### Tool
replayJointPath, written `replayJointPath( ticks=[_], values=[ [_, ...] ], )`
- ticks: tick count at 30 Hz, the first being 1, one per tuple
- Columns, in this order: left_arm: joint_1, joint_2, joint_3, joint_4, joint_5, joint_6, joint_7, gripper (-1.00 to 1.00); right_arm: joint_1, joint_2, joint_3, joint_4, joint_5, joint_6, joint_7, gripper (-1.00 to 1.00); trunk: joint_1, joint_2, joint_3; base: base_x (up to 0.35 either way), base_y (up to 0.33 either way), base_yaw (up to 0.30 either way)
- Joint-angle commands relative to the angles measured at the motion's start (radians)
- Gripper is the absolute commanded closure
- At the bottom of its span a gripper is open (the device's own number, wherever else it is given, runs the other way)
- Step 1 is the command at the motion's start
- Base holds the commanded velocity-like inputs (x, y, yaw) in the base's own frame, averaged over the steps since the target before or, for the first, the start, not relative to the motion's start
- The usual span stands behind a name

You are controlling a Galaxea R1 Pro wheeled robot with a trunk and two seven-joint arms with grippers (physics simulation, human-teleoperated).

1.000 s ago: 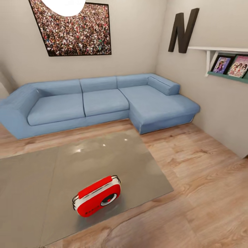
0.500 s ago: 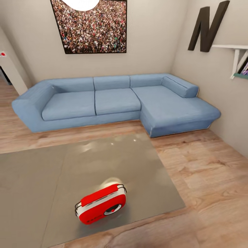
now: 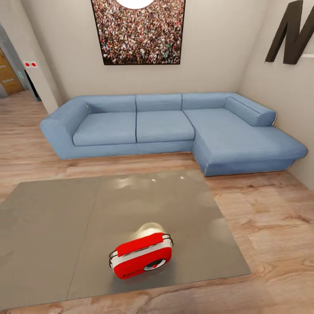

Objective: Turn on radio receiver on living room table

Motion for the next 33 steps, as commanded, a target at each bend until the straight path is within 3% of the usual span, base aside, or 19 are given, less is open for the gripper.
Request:
replayJointPath(
  ticks=[1, 7, 17, 33],
  values=[
    [0.0, 0.0, 0.017, -0.001, 0.0, 0.0, -0.001, -1.0, 0.0, 0.0, 0.0, 0.001, 0.0, 0.0, 0.0, -1.0, 0.0, 0.0, -0.001, 0.15, -0.074, 0.24],
    [0.0, 0.0, 0.065, -0.01, 0.0, 0.0, -0.001, -1.0, 0.0, 0.0, 0.0, 0.001, 0.0, 0.0, 0.0, -1.0, 0.0, 0.0, -0.006, 0.259, -0.03, 0.24],
    [0.0, 0.0, 0.071, -0.014, 0.0, 0.001, -0.002, -1.0, 0.0, 0.0, 0.0, 0.0, 0.0, 0.0, 0.0, -1.0, 0.0, 0.0, -0.015, 0.314, -0.001, 0.24],
    [0.0, 0.0, 0.071, -0.014, -0.002, 0.001, -0.003, -1.0, 0.0, 0.0, 0.0, 0.001, 0.0, 0.0, 0.002, -1.0, 0.0, 0.0, -0.017, 0.063, 0.0, 0.041]
  ],
)
